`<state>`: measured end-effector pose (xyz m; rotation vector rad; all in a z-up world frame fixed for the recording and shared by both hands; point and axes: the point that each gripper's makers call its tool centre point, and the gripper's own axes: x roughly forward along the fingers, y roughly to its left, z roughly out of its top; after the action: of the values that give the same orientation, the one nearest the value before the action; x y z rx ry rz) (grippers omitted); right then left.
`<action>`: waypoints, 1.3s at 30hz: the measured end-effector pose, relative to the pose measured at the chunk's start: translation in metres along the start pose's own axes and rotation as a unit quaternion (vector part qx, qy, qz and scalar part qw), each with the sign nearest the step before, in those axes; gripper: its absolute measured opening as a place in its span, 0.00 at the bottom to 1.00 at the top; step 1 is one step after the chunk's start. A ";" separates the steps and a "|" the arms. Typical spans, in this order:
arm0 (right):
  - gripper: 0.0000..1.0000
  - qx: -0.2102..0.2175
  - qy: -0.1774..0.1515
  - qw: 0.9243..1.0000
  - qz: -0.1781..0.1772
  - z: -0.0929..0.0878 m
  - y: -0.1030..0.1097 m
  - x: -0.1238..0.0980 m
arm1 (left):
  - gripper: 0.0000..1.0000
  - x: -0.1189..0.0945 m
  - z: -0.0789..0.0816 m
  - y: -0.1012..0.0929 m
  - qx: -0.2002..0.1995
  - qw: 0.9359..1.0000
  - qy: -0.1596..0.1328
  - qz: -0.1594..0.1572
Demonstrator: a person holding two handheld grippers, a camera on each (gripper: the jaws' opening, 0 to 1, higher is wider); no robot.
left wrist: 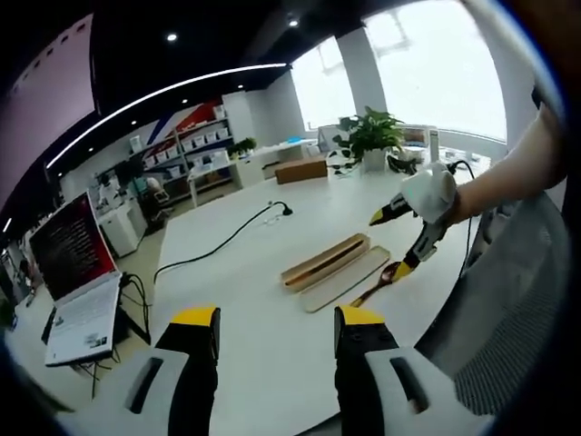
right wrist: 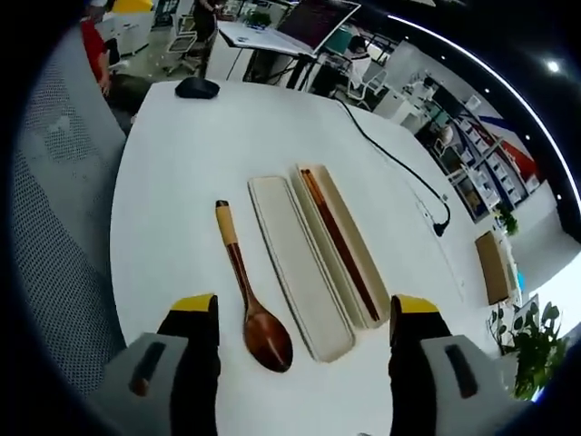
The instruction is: Arrange the utensils inside the cutlery case until each visible utensil rests in its matching compartment.
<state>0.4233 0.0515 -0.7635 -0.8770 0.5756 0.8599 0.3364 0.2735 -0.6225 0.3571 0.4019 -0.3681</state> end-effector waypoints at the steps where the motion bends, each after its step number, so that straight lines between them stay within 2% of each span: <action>1: 0.79 -0.004 0.000 1.000 -0.002 0.000 0.003 0.000 | 0.51 0.000 -0.001 0.000 0.003 1.000 0.002 0.001; 11: 0.83 -0.044 -0.015 0.999 0.000 0.017 0.025 0.010 | 0.51 -0.005 -0.011 0.011 0.027 0.999 0.019 0.030; 16: 0.76 -0.037 -0.025 0.998 0.040 0.018 0.037 0.005 | 0.51 -0.008 -0.009 0.015 0.022 0.999 0.010 0.040; 18: 0.78 -0.028 -0.025 0.998 0.052 0.014 0.038 0.000 | 0.51 -0.008 -0.007 0.013 0.015 0.999 0.007 0.036; 20: 0.74 -0.021 -0.022 0.997 0.075 0.009 0.042 0.000 | 0.51 -0.009 -0.003 0.009 0.014 0.999 0.001 0.034; 21: 0.74 -0.016 -0.023 0.997 0.069 0.007 0.037 -0.002 | 0.51 -0.009 -0.001 0.006 0.011 1.000 -0.005 0.029; 28: 0.65 -0.014 -0.031 0.995 0.091 0.001 0.032 -0.007 | 0.51 -0.010 0.001 -0.006 0.006 1.000 -0.008 0.017; 32: 0.60 -0.031 -0.027 0.992 0.118 -0.003 0.042 -0.004 | 0.51 -0.008 0.000 -0.008 0.005 1.000 0.000 0.015; 39: 0.58 -0.053 -0.009 0.988 0.143 -0.011 0.045 0.003 | 0.51 -0.008 0.002 -0.008 -0.009 1.000 -0.006 0.015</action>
<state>0.3866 0.0595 -0.7904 -0.8933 0.6538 1.1660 0.3266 0.2679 -0.6196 0.3436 0.3876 -0.3366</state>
